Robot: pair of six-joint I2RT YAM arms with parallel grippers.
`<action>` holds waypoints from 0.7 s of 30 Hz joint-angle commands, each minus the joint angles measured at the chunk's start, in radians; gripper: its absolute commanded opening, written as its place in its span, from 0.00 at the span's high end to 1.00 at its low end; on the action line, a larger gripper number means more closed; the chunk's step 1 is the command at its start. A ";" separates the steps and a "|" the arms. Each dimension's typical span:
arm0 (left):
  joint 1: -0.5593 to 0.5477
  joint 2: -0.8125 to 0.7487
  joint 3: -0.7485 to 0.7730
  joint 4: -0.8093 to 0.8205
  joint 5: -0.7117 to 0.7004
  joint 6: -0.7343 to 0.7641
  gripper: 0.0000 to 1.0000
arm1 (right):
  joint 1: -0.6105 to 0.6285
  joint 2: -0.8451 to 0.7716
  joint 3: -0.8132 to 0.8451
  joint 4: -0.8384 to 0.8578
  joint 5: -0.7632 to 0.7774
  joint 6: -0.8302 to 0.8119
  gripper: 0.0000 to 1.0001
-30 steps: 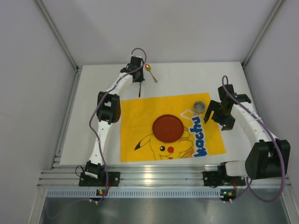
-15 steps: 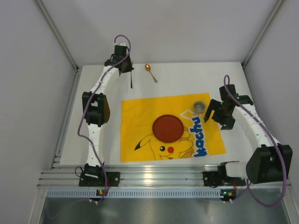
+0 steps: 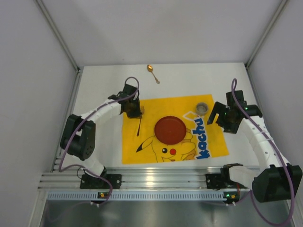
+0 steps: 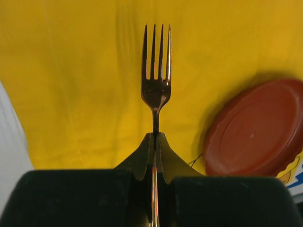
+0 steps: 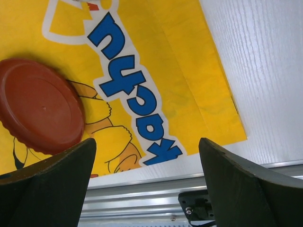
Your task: Set the dinner table for one person
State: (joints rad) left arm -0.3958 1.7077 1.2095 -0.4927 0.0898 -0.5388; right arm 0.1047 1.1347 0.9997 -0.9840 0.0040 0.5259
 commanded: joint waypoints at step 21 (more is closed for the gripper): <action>-0.166 -0.229 -0.372 0.083 -0.110 -0.211 0.91 | 0.026 -0.081 0.016 -0.010 -0.013 -0.024 0.10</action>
State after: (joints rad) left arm -0.5602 1.4658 0.8474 -0.4797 -0.0086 -0.7181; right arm 0.1162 1.0451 0.9394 -0.9939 -0.0235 0.5179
